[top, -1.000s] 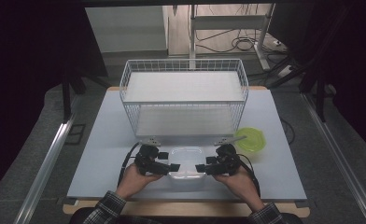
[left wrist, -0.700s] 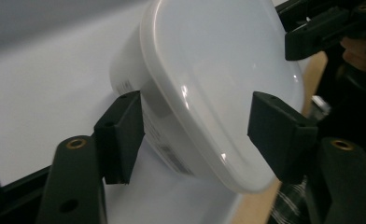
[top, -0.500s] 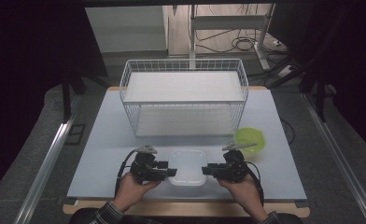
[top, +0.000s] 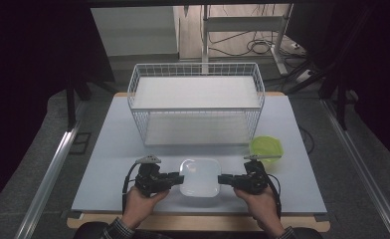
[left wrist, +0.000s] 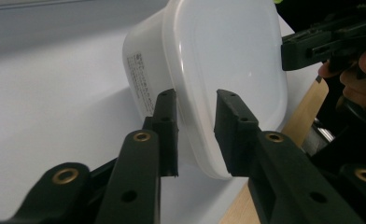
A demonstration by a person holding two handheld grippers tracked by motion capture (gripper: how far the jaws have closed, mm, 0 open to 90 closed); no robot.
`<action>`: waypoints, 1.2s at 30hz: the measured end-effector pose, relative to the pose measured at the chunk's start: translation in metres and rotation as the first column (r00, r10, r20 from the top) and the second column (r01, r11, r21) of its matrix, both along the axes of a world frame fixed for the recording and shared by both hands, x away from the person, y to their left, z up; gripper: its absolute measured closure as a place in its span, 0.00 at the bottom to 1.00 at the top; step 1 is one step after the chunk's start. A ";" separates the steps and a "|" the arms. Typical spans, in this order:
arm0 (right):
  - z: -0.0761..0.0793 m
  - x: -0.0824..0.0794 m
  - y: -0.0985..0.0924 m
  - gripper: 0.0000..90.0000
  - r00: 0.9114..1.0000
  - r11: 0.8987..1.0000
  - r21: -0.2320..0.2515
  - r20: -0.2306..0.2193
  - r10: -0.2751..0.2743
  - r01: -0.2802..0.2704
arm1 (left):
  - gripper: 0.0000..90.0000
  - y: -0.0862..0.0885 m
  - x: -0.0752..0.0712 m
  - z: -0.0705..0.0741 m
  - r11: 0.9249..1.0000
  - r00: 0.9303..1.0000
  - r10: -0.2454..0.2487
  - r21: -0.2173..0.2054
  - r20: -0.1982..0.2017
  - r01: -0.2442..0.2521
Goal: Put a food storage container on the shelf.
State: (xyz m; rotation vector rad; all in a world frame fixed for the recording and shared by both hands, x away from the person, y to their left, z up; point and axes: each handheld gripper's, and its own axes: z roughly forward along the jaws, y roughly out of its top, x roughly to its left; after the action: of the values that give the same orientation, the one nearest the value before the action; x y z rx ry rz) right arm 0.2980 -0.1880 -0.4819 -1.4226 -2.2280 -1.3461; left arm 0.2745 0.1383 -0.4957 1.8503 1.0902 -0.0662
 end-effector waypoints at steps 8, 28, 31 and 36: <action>0.004 -0.004 0.005 0.89 0.997 0.999 -0.041 0.080 -0.015 0.018 | 0.85 0.002 0.000 -0.003 0.998 0.999 0.047 -0.029 0.000 -0.047; 0.029 0.009 0.009 0.89 0.968 1.000 -0.029 0.250 0.006 0.002 | 0.87 0.004 0.012 0.025 0.995 0.990 0.095 -0.042 0.104 -0.091; 0.034 0.011 0.009 0.89 0.965 1.000 -0.028 0.263 0.007 0.001 | 0.87 0.005 0.015 0.031 0.995 0.988 0.098 -0.044 0.120 -0.093; 0.051 0.018 0.012 0.89 0.954 1.000 -0.027 0.299 0.018 -0.010 | 0.86 0.008 0.020 0.047 0.994 0.983 0.103 -0.042 0.155 -0.097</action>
State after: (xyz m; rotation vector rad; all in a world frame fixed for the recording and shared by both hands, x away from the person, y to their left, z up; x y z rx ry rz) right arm 0.3162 -0.1757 -0.4308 -1.2795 -2.4396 -1.6297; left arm 0.2942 0.1463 -0.4484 1.7359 1.0632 0.1168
